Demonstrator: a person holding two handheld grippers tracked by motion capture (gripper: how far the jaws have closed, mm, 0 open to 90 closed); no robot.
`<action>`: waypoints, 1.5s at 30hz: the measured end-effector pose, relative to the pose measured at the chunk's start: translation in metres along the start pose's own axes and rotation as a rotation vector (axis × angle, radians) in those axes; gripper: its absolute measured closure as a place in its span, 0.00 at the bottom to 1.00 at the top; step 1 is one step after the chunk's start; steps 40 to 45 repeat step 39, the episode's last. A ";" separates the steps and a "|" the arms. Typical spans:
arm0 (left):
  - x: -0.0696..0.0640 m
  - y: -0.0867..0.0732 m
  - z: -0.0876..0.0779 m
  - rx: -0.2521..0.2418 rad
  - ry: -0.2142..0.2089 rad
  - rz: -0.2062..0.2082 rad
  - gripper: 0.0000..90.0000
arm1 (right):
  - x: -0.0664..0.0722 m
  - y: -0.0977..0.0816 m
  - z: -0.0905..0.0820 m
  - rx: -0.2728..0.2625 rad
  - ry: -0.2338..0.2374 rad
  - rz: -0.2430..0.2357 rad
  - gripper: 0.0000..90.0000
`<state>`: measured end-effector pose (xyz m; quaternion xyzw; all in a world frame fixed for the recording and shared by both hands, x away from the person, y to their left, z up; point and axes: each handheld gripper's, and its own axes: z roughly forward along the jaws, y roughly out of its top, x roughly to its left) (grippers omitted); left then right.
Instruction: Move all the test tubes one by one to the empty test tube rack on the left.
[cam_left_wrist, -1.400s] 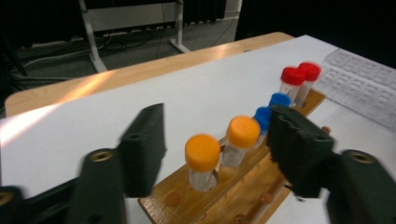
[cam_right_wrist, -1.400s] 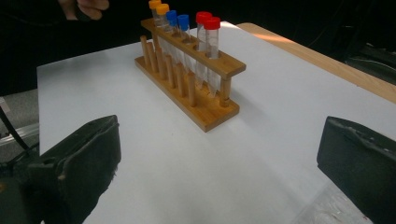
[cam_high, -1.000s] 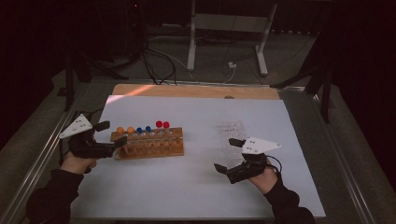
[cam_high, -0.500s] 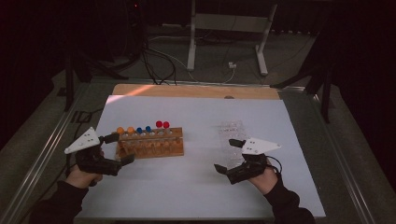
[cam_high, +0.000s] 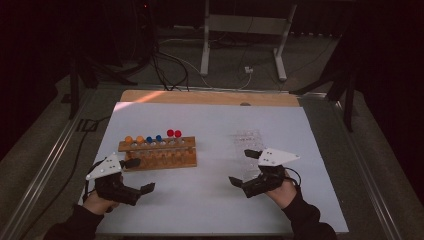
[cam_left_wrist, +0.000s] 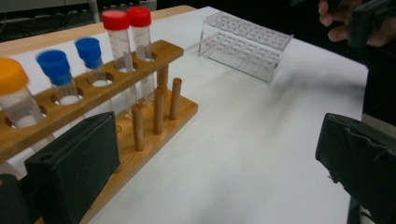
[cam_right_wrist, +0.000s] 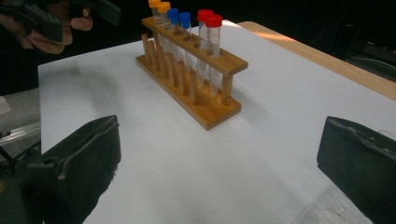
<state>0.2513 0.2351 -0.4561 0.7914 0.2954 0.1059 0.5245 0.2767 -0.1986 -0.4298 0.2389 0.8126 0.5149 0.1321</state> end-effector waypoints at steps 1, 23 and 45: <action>-0.001 -0.002 0.002 0.006 -0.003 0.000 0.01 | 0.000 0.000 0.000 0.000 0.000 0.000 0.00; -0.005 -0.039 0.018 0.072 0.007 0.010 0.01 | 0.000 -0.003 0.002 0.007 -0.002 -0.004 0.00; -0.007 -0.039 0.021 0.050 -0.002 0.003 0.01 | -0.001 -0.006 0.002 0.017 -0.004 -0.017 0.00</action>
